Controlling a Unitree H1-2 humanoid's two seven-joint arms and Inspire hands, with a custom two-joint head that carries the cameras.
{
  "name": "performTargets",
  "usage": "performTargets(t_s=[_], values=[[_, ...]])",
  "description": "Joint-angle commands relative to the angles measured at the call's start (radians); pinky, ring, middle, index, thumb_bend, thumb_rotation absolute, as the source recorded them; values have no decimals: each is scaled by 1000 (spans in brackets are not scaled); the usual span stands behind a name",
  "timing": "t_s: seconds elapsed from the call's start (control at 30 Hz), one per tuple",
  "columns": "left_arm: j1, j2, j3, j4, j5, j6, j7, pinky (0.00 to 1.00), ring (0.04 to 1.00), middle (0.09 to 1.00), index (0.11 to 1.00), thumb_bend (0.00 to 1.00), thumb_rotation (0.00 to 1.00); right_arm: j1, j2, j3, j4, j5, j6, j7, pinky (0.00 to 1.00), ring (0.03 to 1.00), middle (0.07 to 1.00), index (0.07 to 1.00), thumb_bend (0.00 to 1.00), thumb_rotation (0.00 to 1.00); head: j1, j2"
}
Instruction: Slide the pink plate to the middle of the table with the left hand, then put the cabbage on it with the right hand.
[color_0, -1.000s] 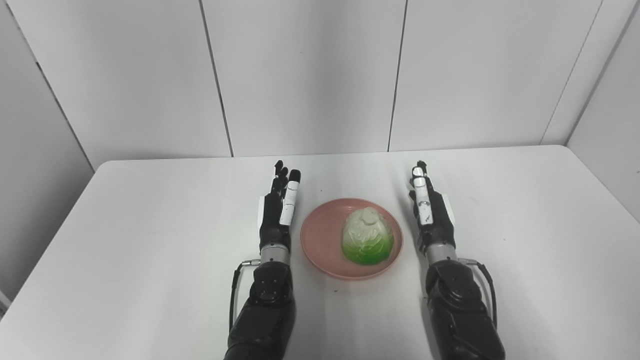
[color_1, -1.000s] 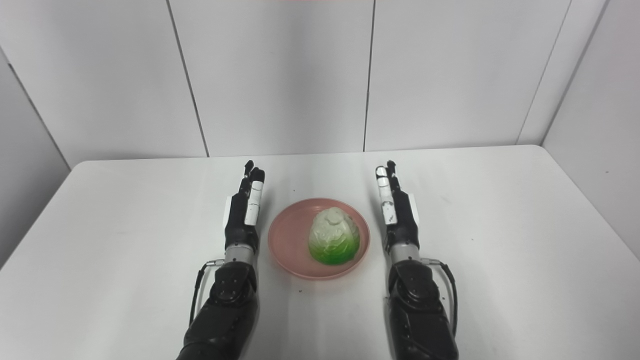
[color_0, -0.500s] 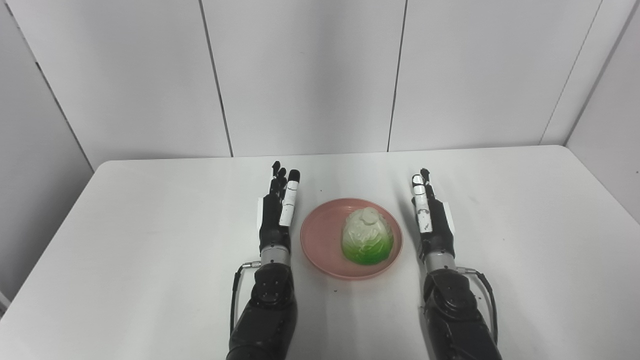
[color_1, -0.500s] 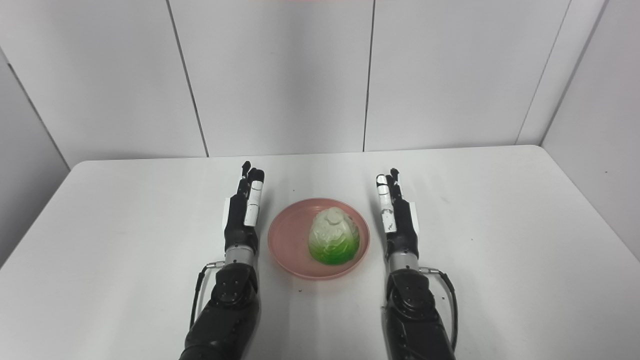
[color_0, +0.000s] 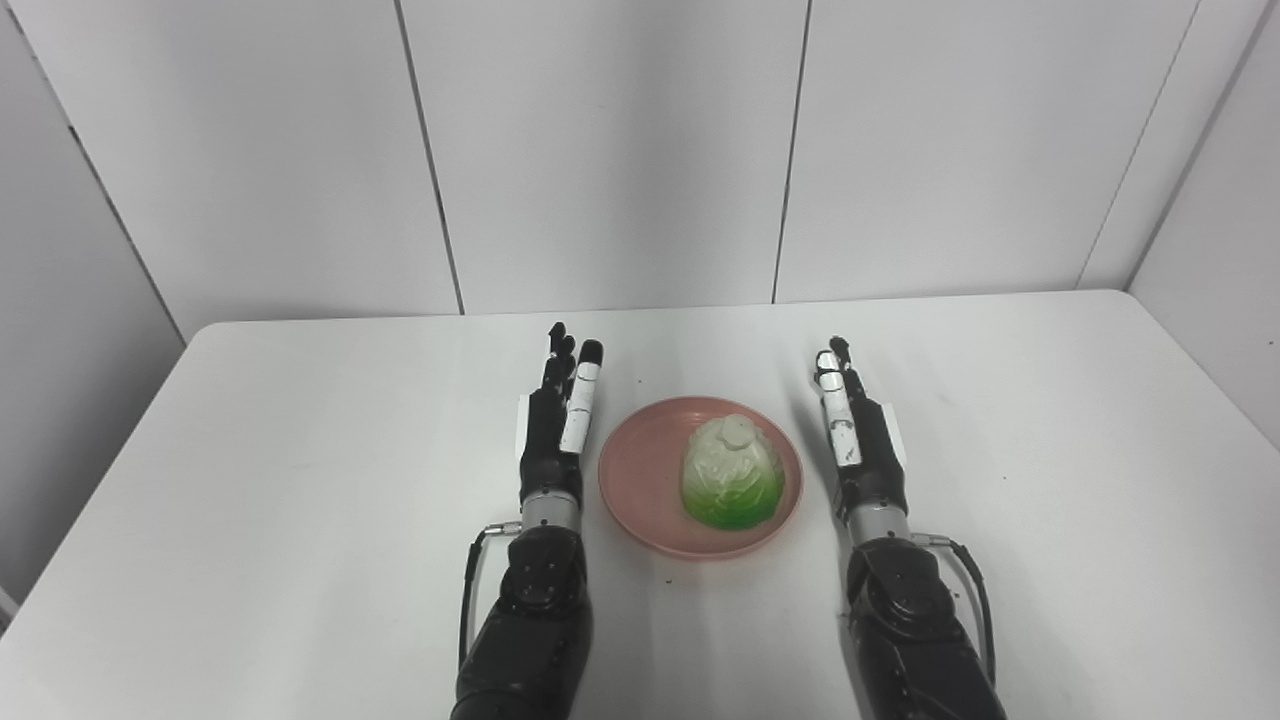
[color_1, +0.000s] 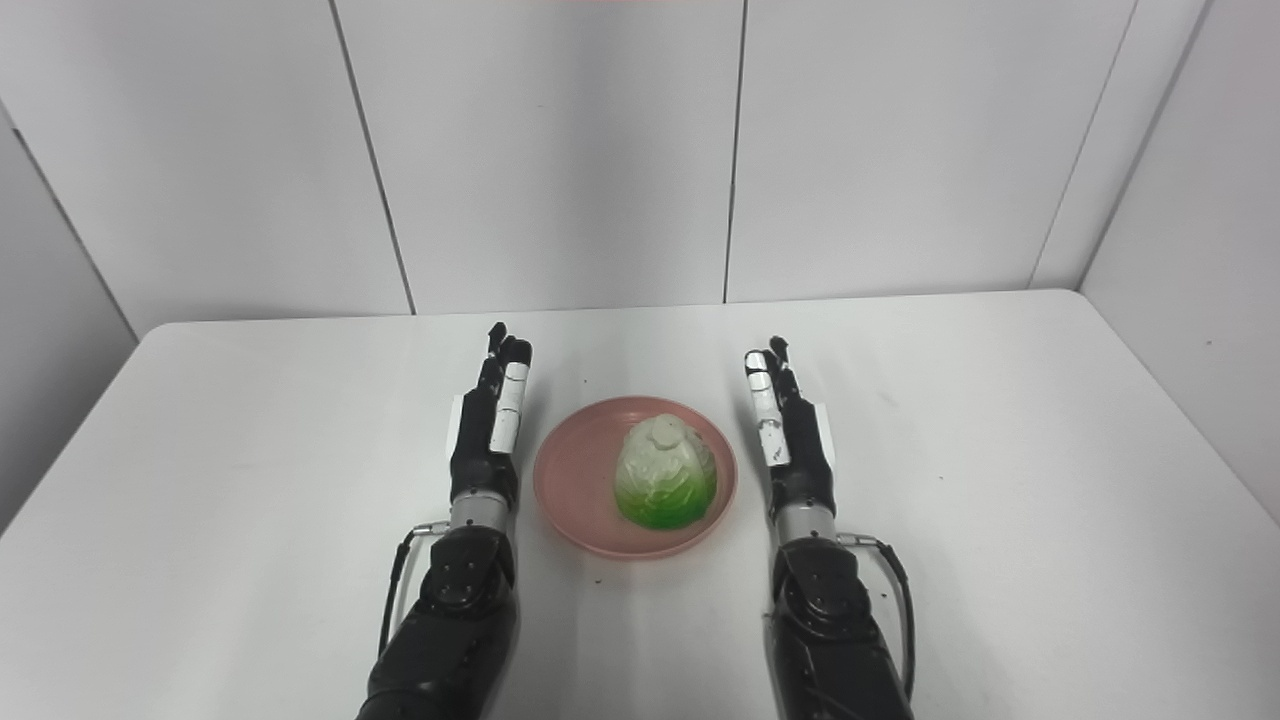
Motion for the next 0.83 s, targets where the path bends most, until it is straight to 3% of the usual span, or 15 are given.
performTargets(t_s=[0.0,0.07,0.23,0.4,0.53,0.8], values=[[29,14,1,7,5,4,0,993,997,983,964,894,914,-11,6,7,-7,-1,-25,1,918,910,930,935,838,942,1,-1],[34,11,5,0,0,4,2,996,998,979,957,904,902,-7,3,14,-11,-12,-21,-1,897,896,923,928,834,941,1,-9],[42,3,7,-9,17,-33,36,998,981,960,943,838,894,-2,1,19,-36,-22,8,-11,994,961,943,909,837,971,3,-5],[39,3,2,-14,19,-20,51,971,980,963,949,838,902,-4,3,15,-34,-13,3,-5,951,932,937,910,823,975,3,-5],[44,3,2,-20,15,-8,55,971,979,961,948,837,899,-5,26,-12,-41,56,3,10,934,906,922,895,773,944,3,-5],[48,2,9,-19,1,-33,50,995,974,956,939,858,901,-1,20,3,-43,42,0,5,926,903,919,893,780,976,2,-11]])
